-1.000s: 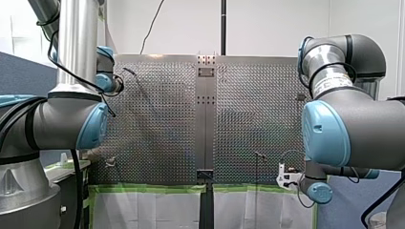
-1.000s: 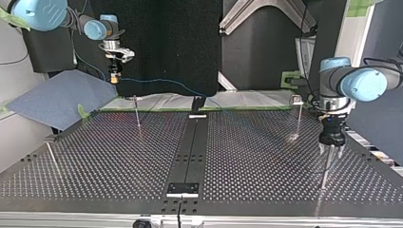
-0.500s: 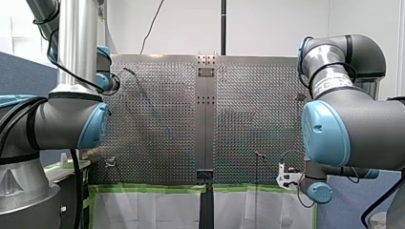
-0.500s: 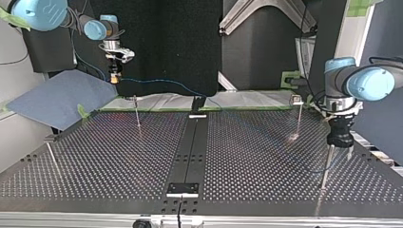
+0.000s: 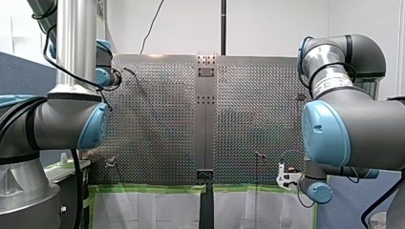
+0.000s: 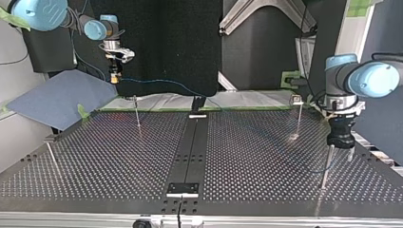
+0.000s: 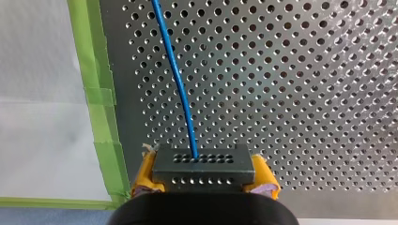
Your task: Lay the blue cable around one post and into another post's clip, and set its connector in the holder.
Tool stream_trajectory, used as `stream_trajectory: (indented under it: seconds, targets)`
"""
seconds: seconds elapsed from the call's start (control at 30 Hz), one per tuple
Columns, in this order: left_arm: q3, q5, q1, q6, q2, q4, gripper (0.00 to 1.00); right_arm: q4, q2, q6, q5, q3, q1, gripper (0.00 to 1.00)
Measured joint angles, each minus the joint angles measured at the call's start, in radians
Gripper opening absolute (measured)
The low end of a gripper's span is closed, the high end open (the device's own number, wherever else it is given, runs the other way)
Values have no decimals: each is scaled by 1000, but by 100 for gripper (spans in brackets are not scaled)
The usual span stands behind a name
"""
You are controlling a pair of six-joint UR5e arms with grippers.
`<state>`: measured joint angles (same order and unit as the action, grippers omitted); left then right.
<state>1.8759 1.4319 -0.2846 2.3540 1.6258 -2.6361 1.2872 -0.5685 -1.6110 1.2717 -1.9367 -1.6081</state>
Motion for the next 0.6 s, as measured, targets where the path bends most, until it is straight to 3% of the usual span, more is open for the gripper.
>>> stream_trajectory:
  seconds: [0.6]
  targets:
    - [2,27,14,-31,-39,-50,91,0,0,0,0,0,0,0]
